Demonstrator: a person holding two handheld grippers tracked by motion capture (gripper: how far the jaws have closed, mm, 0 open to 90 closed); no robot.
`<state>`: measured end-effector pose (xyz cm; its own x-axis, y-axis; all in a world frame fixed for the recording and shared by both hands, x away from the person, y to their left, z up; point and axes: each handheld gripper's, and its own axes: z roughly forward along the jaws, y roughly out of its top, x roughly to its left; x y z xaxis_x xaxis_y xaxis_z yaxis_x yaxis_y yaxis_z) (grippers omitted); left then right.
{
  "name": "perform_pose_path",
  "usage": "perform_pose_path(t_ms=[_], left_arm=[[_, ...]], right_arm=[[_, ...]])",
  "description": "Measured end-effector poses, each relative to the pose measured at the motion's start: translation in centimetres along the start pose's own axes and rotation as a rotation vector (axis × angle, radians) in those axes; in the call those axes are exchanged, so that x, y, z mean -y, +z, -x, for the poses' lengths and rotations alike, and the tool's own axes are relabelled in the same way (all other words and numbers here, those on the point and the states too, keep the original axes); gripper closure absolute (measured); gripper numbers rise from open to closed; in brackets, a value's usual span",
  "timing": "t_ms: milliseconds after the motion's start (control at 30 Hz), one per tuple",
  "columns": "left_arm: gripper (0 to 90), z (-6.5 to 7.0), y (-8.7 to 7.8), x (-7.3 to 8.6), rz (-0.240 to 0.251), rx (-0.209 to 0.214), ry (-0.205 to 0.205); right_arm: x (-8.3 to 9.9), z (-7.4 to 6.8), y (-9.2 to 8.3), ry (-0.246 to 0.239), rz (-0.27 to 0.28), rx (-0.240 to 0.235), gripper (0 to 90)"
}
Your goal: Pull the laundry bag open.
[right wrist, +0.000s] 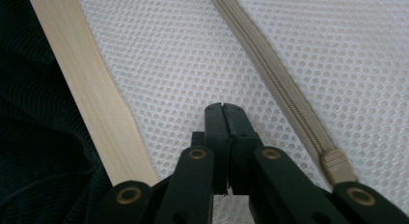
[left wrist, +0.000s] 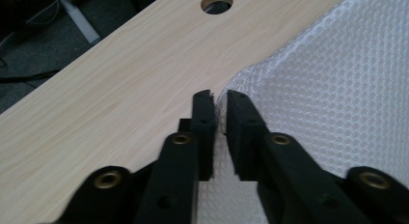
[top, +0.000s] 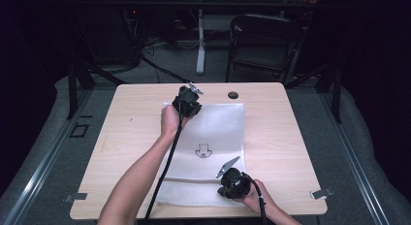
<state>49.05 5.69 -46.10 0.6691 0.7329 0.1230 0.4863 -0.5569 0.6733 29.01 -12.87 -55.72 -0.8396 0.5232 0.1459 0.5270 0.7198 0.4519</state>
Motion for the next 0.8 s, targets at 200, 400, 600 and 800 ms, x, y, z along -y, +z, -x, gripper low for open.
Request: perform_pose_path(t_ms=[200,400,600,800], left_arm=[[47.8,-0.7,0.3,0.1,-0.006,-0.001,-0.030],[27.9,-0.9,-0.5,0.5,0.005,0.022,-0.051],[16.6,-0.1,-1.7,1.7,0.000,0.077,-0.037],[14.3,1.4,-3.1,3.0,0.004,0.138,-0.003]], right_arm=[[-0.1,0.2,-0.8,0.009,0.066,0.002,78.2],[0.0,1.3,-2.9,0.033,0.079,0.015,54.9],[0.9,2.7,-4.8,0.093,0.090,0.036,21.9],[1.9,3.9,-6.3,0.131,0.086,0.073,11.7]])
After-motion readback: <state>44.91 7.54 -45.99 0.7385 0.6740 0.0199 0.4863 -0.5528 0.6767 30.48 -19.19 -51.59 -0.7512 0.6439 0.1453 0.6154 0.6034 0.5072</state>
